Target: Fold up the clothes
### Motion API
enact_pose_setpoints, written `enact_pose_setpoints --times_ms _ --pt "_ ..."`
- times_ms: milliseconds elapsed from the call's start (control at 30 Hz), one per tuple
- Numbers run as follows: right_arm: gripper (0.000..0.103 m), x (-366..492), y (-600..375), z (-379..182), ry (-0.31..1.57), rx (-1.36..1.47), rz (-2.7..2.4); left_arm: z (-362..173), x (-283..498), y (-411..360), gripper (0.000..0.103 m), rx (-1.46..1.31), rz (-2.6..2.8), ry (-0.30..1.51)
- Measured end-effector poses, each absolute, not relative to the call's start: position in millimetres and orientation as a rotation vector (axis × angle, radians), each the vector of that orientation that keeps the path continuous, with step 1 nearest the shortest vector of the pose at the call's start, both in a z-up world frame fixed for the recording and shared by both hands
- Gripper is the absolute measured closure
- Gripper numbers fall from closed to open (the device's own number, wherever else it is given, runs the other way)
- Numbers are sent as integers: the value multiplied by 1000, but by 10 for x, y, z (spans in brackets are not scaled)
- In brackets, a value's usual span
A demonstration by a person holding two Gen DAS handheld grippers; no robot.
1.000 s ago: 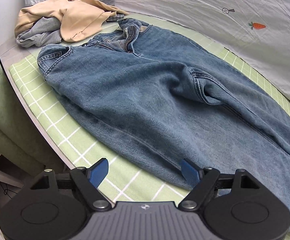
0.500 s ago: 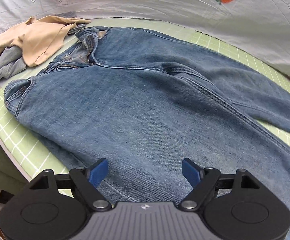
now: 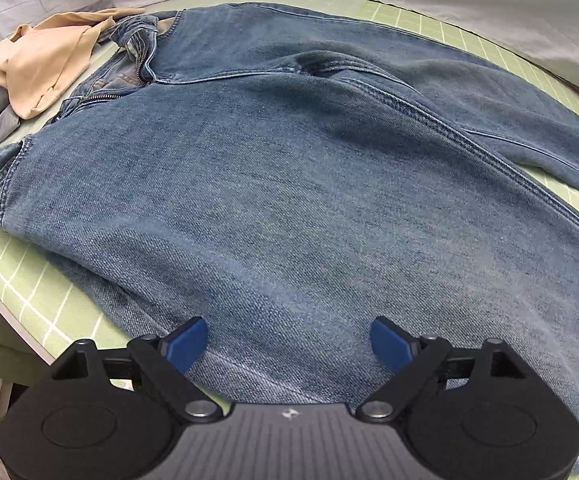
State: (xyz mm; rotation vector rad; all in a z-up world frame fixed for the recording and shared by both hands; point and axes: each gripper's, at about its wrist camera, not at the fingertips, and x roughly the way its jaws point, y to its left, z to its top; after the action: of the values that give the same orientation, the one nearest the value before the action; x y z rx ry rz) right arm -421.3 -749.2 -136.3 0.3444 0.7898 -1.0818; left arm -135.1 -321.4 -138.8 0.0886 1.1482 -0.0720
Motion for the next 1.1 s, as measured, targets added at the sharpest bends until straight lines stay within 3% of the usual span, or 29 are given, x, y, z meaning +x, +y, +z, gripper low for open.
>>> enact_pose_setpoints --times_ms 100,233,633,700,767,933,1000,1067,1100 --pt "25 -4060 -7539 -1355 776 348 -1047 -1389 -1291 -3278 9 99 -64 1163" --pt "9 -3855 -7603 -1345 757 352 -1000 -1361 -1133 -3311 9 84 -43 1149" --pt "5 -2695 -8170 -1456 689 501 -809 -1352 -611 -3399 9 27 36 1134" --pt "10 -2416 -8376 -1511 664 549 -793 -1384 -481 -3410 9 6 53 1142" --pt "23 -2139 -8605 -1556 647 579 -798 -1392 -348 -3426 9 -1 65 1150" --pt "23 -1637 -8947 -1613 654 533 -868 -1403 -62 -3489 4 -19 96 1166" --pt "28 -1534 -8990 -1683 677 503 -860 -1421 7 -3513 2 -33 113 1174" --pt "55 -1490 -8983 -1762 719 462 -858 -1430 36 -3512 0 -41 119 1176" --pt "59 -1495 -8955 -1776 723 429 -850 -1435 50 -3511 0 -45 122 1176"
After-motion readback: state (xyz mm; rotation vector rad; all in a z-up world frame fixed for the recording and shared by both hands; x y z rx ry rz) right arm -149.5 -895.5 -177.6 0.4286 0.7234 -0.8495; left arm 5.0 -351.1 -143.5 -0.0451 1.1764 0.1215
